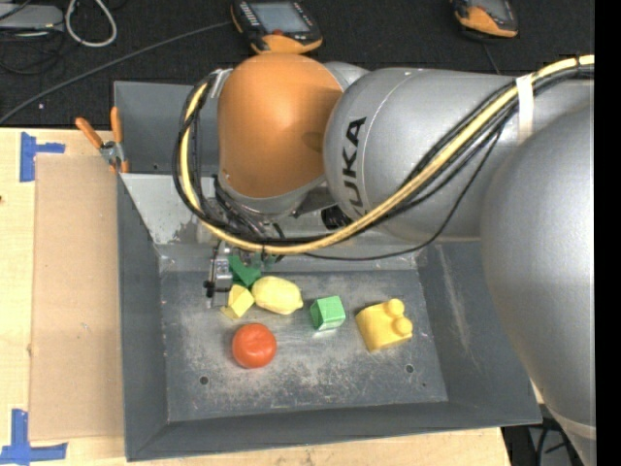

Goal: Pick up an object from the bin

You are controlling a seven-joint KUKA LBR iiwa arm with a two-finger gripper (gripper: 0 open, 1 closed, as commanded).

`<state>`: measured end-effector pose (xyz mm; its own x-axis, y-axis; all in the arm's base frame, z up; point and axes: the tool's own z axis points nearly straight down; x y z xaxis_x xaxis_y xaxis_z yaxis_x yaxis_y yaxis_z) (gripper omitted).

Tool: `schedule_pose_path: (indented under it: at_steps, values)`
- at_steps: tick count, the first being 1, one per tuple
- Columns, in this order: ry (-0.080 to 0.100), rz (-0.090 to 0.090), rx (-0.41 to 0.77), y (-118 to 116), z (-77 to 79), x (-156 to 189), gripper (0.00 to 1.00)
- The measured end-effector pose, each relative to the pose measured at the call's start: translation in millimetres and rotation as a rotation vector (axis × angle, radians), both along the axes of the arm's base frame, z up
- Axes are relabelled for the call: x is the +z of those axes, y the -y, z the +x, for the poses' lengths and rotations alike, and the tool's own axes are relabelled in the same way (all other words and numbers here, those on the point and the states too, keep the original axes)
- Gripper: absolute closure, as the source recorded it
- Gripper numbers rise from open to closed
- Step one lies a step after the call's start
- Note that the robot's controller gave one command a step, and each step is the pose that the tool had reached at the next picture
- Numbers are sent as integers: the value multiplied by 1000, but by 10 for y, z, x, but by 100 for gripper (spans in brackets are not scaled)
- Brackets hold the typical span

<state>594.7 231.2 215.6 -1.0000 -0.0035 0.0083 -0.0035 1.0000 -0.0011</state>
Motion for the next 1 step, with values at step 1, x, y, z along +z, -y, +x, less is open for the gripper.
schedule_pose_path:
  at_steps: [1]
  values:
    - [8, 2, -4, 12, 20, 50, 0]
